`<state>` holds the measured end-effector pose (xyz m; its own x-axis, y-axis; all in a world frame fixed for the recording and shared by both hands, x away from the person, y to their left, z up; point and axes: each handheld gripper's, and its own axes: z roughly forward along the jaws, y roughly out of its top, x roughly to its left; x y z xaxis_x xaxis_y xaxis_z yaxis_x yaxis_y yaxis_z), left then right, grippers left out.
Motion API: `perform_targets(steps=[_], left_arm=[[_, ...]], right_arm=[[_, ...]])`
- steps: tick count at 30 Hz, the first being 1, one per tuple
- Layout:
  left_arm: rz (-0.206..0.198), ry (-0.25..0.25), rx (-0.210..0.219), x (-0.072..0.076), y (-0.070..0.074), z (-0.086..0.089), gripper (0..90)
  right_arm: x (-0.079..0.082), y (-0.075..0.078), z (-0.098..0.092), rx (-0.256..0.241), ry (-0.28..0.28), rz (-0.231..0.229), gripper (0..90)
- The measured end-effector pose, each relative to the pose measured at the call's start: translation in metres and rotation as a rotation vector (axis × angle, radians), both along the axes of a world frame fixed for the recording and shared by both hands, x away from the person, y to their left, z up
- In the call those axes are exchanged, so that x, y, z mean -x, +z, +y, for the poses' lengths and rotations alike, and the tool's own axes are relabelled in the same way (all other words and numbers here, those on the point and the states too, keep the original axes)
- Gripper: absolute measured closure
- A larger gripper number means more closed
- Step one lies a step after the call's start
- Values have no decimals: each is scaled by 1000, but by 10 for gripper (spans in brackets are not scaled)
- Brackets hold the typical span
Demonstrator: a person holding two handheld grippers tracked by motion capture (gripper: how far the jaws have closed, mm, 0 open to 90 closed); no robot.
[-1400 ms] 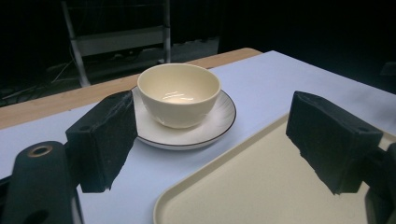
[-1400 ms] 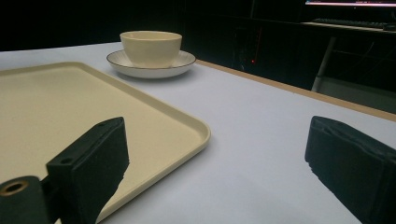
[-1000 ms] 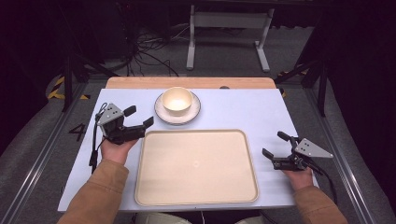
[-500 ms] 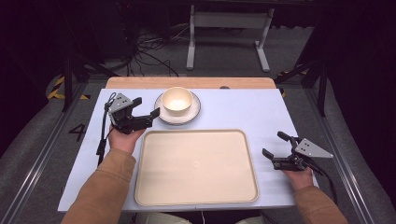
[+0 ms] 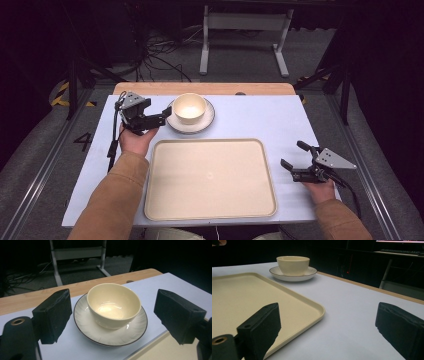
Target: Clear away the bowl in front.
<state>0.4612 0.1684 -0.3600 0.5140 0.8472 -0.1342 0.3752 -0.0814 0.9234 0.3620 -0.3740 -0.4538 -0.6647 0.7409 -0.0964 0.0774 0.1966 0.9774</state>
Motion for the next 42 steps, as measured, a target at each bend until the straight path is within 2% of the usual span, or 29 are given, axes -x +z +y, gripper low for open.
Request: perform_targets(steps=[3,10,19,21,22,23,33,35,39,42], left_arm=[[34,40,-47,-6,1,-2,159],[102,93,-90,-19,0,-7,159],[165,64,-77,-33,1,-12,201],[201,58,-54,-39,-1,-13,208],[201,58,-54,-39,-1,-13,208],[221,60,-54,-44,-3,-13,212],[266,67,-50,-58,-14,-21,234],[269,67,-59,-61,-17,-23,252],[303,66,-99,-69,-23,-29,252],[312,67,-102,-72,-25,-31,249]], right_arm=[[0,0,0,-2,1,-2,63],[1,0,0,-2,0,-5,64],[1,0,0,-6,4,-5,63],[1,0,0,-6,4,-5,63],[1,0,0,-6,4,-5,63],[1,0,-1,-4,2,-6,64],[1,0,-1,-6,3,-11,63],[1,0,-1,-6,3,-12,63],[1,0,-1,-8,5,-14,64],[1,0,-1,-8,6,-15,63]])
